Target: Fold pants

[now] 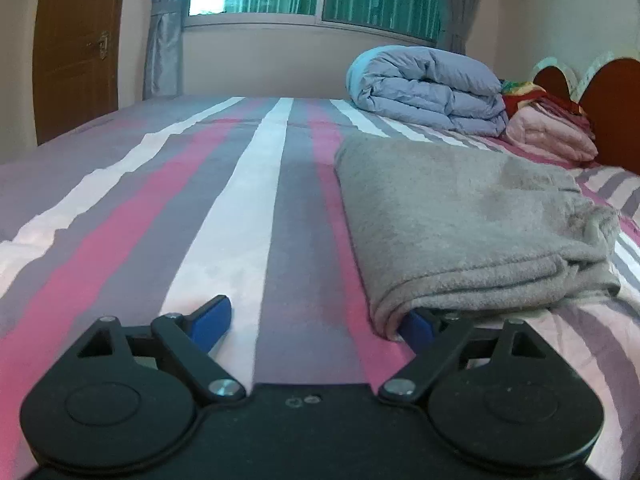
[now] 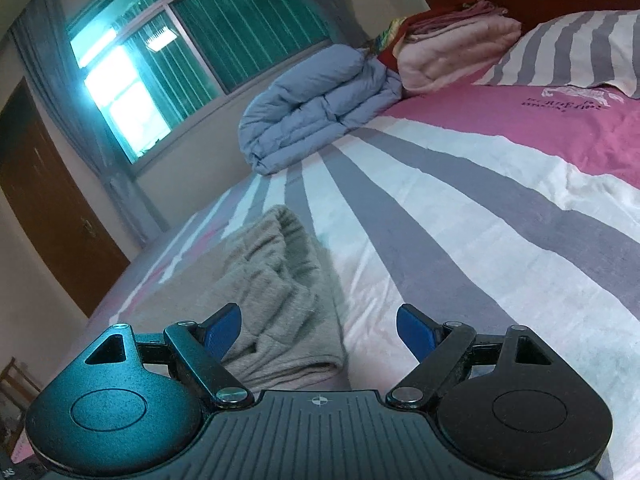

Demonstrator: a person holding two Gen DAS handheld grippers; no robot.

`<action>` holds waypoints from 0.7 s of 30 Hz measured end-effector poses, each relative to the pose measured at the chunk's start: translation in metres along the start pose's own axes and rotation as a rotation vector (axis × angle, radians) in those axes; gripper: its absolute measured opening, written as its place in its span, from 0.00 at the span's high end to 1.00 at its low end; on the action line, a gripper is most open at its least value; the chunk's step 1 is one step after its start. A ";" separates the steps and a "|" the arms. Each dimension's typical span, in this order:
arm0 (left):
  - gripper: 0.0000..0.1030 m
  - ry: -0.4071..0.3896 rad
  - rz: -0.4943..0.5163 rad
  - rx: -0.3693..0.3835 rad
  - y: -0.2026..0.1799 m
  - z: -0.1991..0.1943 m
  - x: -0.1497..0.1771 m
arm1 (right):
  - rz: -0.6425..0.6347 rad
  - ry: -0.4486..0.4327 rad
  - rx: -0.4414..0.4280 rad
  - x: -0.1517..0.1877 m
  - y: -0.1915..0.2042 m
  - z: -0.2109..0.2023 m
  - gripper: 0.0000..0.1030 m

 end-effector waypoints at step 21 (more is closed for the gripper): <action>0.17 -0.005 -0.228 -0.099 0.061 -0.010 -0.002 | 0.039 0.022 -0.176 -0.001 0.004 0.004 0.18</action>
Point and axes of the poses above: each gripper's, at about its wrist camera, not at the fingertips, and z roughly the way its jaws point, y to its left, x to its underside, the point moved 3 cm from there along z, roughly the way its jaws point, and after that the axes turned 10 degrees about -x, right-handed, at the moved point
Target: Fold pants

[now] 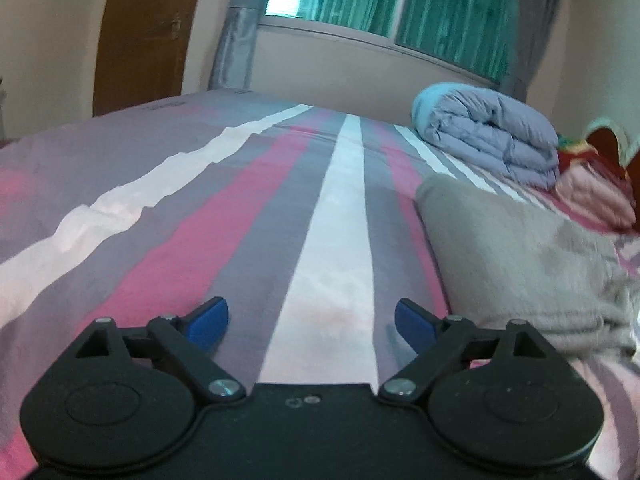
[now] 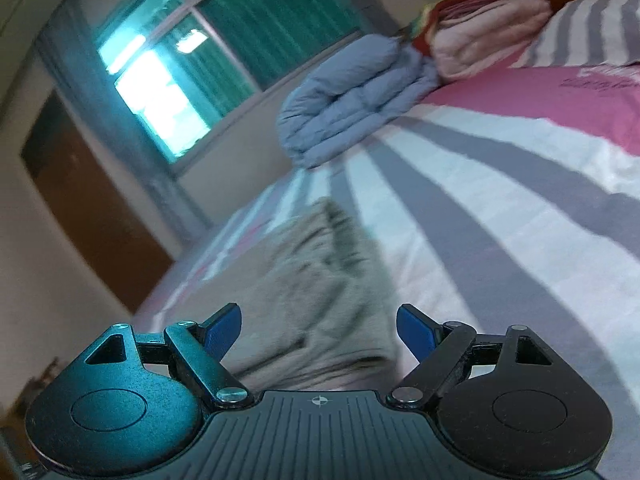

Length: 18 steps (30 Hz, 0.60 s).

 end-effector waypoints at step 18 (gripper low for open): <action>0.14 0.021 -0.051 0.011 0.002 0.013 0.001 | 0.586 0.015 -0.139 -0.009 -0.044 0.052 0.65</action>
Point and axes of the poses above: each gripper's, at about its wrist camera, not at the fingertips, and z roughly the way its jaws point, y to its left, x to its underside, the point moved 3 cm from there along z, roughly the way its jaws point, and after that the axes turned 10 degrees about -x, right-handed, at the moved point
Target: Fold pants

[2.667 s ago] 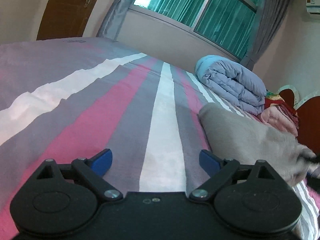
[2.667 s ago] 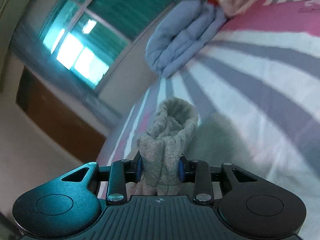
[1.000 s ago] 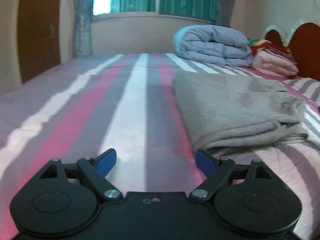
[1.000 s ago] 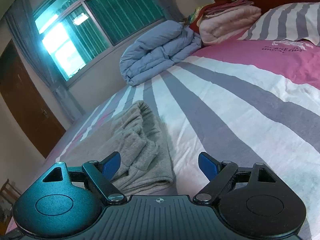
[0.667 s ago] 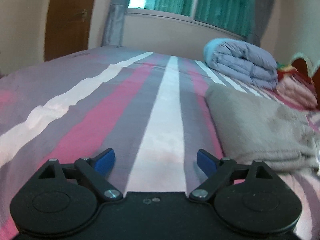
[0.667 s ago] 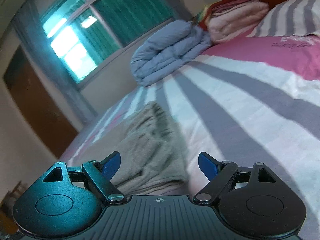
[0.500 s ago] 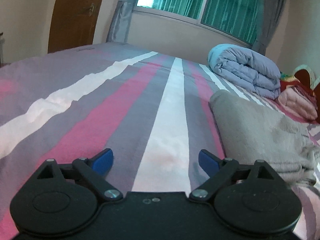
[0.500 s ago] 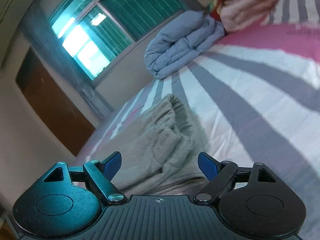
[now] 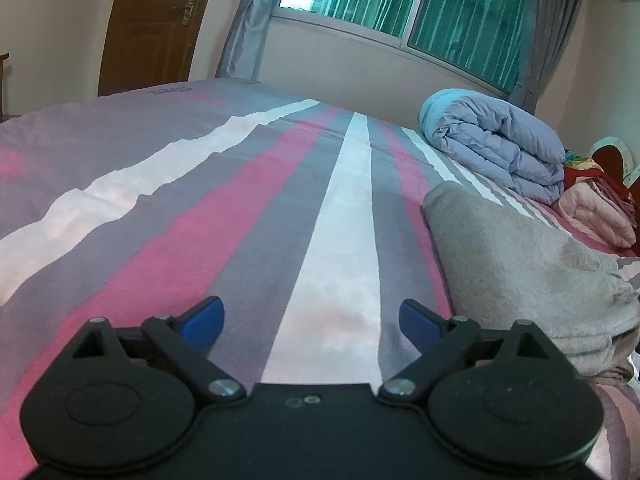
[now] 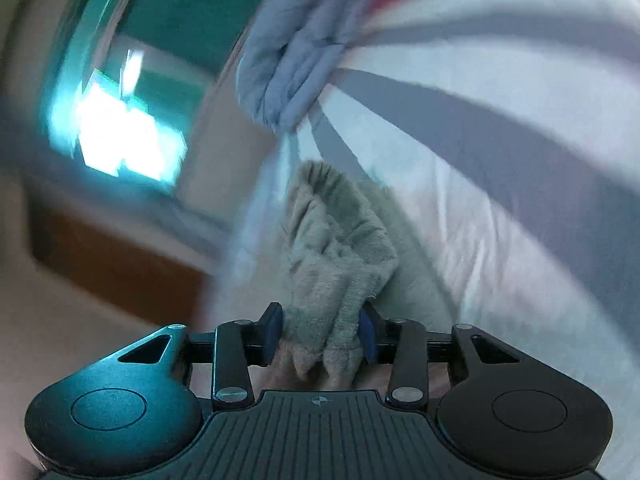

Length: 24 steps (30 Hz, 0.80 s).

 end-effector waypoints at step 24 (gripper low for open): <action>0.12 -0.038 0.137 0.122 -0.051 -0.004 -0.002 | -0.287 0.043 0.127 -0.010 0.007 -0.024 0.31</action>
Point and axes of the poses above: each gripper's, at about its wrist camera, not at the fingertips, and z roughly the way its jaws point, y to its left, x to its underside, the point moved 3 cm from there along z, roughly the way its jaws point, and after that the axes turned 10 degrees about -x, right-handed, at the moved point
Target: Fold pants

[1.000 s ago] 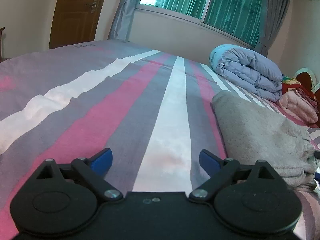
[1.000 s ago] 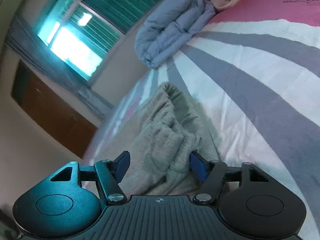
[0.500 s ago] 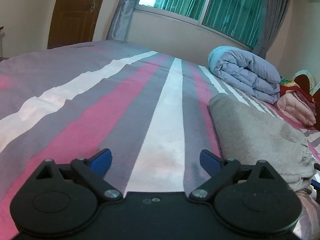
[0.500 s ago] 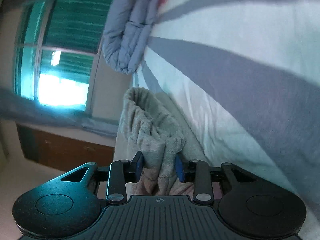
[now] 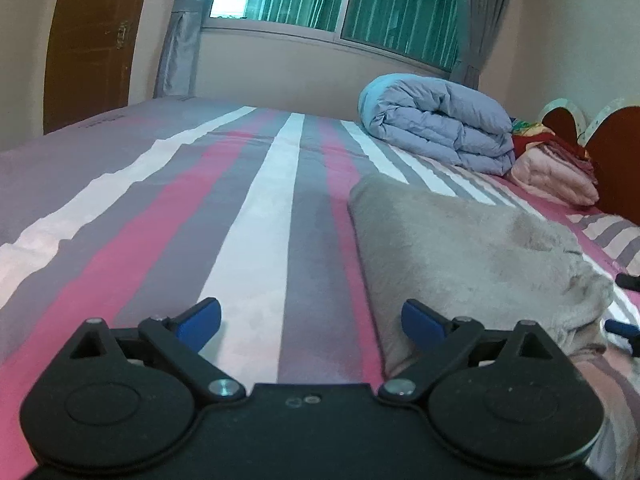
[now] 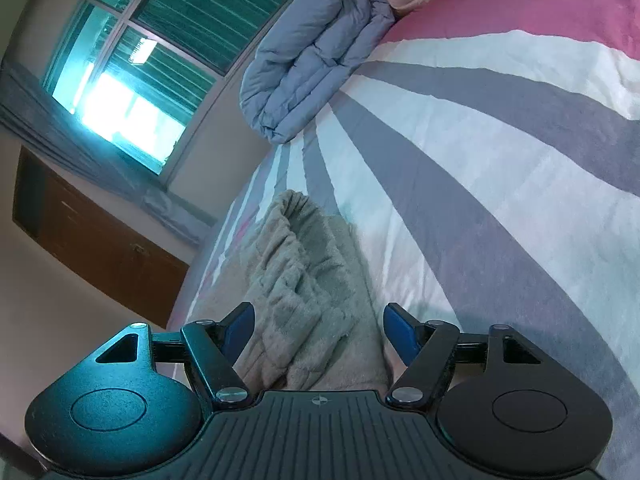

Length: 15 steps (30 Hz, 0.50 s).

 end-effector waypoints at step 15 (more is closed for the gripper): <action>0.22 0.382 -0.072 0.458 -0.028 0.105 -0.037 | -0.072 0.173 -0.036 -0.022 -0.015 0.046 0.22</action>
Point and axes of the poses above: each gripper's, at about its wrist camera, not at the fingertips, and z roughly the way its jaws point, y to its left, x to its underside, the point moved 3 cm from there along z, roughly the way its jaws point, and after that the axes turned 10 degrees about -x, right-handed, at the moved point
